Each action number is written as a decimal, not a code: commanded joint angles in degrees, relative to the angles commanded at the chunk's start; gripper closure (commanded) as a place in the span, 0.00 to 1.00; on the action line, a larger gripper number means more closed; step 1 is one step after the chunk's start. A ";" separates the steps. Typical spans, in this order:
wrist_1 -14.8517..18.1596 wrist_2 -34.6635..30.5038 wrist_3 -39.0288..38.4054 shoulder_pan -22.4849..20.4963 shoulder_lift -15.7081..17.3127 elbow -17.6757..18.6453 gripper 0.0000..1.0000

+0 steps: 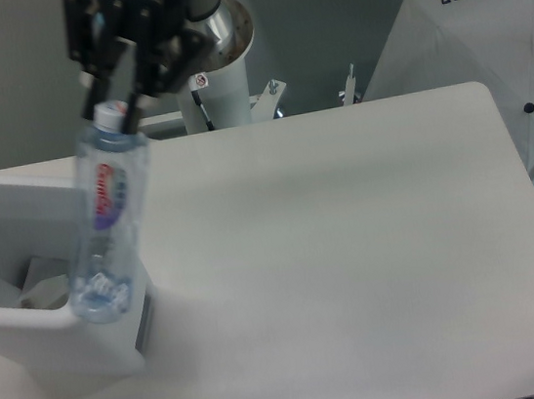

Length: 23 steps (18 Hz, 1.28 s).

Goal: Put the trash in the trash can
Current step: 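Lift the bottle and carry it over the trash bin, then lower the bottle into the bin and release it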

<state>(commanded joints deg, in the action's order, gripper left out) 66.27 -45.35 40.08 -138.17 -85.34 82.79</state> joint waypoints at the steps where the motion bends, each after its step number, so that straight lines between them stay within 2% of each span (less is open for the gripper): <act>1: 0.00 -0.09 -0.18 0.88 0.18 0.18 1.00; 6: -0.09 -0.18 -0.09 2.03 3.16 3.77 1.00; 10: -0.09 -0.61 -0.09 4.57 5.01 5.62 1.00; 14: -0.35 -1.32 0.70 5.01 4.92 8.43 1.00; 18: -0.35 -2.63 0.96 6.42 4.40 9.75 1.00; 19: -0.44 -2.81 1.05 6.42 4.40 10.28 0.99; 23: -0.53 -3.69 3.51 6.51 3.87 12.39 0.81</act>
<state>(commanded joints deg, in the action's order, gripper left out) 65.74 -49.04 43.59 -131.66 -81.47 95.18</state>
